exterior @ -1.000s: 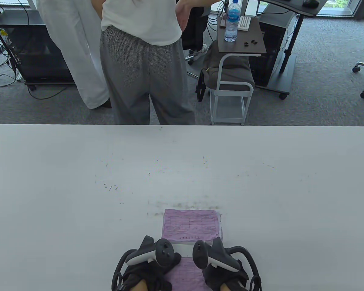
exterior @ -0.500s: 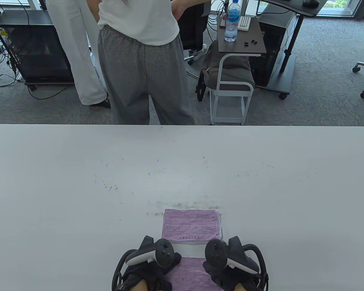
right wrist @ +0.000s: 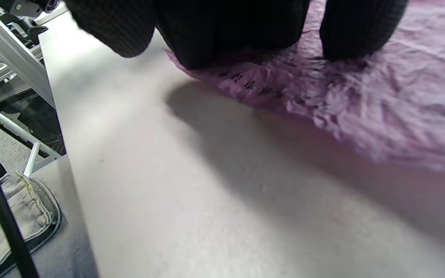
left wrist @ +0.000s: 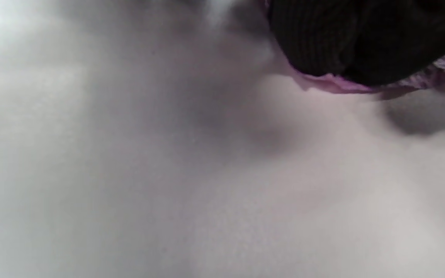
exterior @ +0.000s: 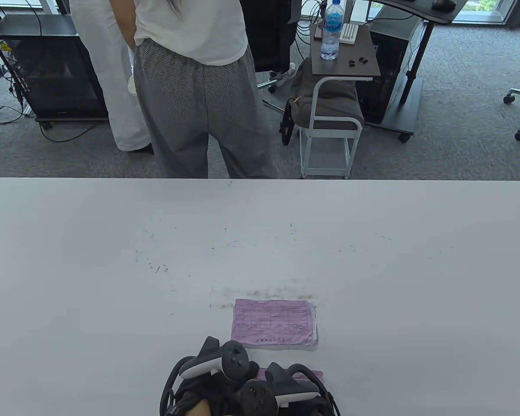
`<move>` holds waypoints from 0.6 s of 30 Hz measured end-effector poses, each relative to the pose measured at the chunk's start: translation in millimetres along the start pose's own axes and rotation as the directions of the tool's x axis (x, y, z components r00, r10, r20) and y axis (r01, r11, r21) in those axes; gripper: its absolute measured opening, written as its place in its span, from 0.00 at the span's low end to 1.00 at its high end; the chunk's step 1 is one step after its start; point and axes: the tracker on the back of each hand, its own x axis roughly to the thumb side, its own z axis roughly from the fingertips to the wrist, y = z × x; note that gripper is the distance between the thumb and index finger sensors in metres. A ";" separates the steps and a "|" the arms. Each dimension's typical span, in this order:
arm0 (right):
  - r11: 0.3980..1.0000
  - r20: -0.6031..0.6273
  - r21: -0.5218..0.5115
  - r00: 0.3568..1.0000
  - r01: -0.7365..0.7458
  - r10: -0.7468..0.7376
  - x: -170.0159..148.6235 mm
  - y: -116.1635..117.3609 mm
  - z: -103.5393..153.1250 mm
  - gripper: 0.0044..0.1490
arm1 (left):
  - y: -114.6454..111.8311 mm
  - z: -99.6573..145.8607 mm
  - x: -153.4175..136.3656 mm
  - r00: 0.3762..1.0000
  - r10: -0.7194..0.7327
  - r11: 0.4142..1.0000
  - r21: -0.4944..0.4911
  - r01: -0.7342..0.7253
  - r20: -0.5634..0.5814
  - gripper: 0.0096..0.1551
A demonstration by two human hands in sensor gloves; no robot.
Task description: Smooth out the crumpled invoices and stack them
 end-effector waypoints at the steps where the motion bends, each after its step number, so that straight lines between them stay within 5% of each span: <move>1: 1.000 -0.006 0.003 1.000 0.004 -0.004 -0.9 -0.6 0.1 0.28 | -0.1 0.0 -0.1 1.000 0.000 1.000 0.000 0.000 0.000 0.49; 18: 0.973 -0.316 0.075 0.931 0.217 -0.184 -52.0 -3.3 21.3 0.22 | -0.3 0.0 -0.4 1.000 0.007 1.000 0.002 -0.007 -0.008 0.49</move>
